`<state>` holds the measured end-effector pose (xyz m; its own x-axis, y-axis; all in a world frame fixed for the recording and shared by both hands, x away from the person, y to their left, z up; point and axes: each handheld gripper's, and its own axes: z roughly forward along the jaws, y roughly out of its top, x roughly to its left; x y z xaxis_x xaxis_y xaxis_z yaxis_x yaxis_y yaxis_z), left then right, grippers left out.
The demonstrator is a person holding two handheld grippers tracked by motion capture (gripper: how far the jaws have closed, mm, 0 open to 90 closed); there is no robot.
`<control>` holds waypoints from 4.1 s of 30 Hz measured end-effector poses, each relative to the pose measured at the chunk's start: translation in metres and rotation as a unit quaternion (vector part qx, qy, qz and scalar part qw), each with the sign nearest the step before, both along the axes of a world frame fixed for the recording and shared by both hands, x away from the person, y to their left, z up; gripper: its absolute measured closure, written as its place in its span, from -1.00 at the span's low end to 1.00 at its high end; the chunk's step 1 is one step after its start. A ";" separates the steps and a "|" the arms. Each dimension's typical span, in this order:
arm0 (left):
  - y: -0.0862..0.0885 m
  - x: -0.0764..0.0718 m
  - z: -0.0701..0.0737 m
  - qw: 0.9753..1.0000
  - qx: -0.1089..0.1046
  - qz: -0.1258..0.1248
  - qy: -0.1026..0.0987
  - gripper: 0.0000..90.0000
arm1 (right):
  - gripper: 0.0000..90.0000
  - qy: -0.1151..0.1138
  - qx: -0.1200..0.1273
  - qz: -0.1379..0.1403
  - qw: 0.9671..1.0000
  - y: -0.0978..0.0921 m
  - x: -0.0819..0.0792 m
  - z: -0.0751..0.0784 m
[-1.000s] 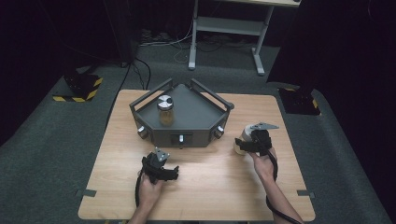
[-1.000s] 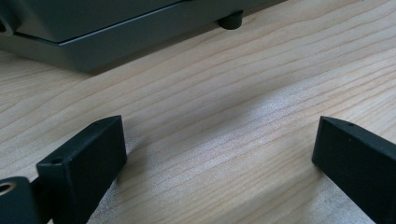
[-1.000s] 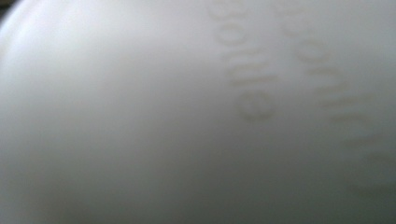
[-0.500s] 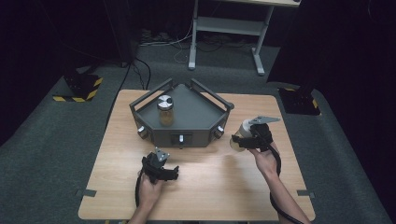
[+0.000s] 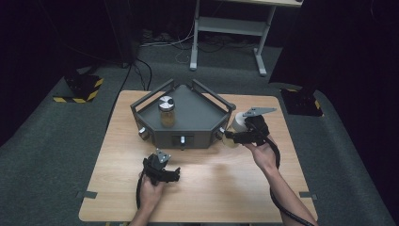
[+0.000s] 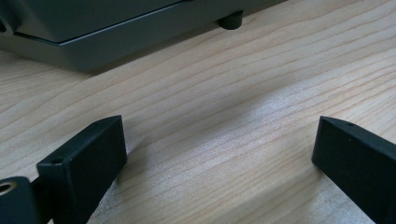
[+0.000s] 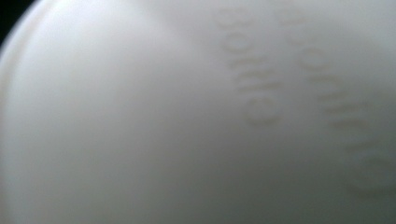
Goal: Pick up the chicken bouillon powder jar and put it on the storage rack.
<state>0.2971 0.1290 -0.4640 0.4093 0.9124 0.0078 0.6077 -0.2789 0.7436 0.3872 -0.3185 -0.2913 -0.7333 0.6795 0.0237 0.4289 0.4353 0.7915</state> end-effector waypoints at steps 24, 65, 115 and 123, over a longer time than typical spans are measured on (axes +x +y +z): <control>0.000 0.000 0.000 1.000 0.001 0.000 0.000 -0.92 | -0.30 0.004 -0.016 0.068 0.998 0.080 0.051 0.041; 0.000 0.000 0.000 1.000 0.000 0.000 -0.001 -0.92 | -0.30 0.022 -0.058 0.018 0.998 0.142 0.103 0.025; 0.000 0.000 0.000 1.000 0.001 0.001 -0.001 -0.91 | -0.38 0.005 -0.072 0.013 0.997 0.150 0.096 0.022; 0.000 0.000 0.000 1.000 0.001 0.001 -0.001 -0.91 | -0.67 -0.007 -0.080 0.000 0.997 0.151 0.089 0.020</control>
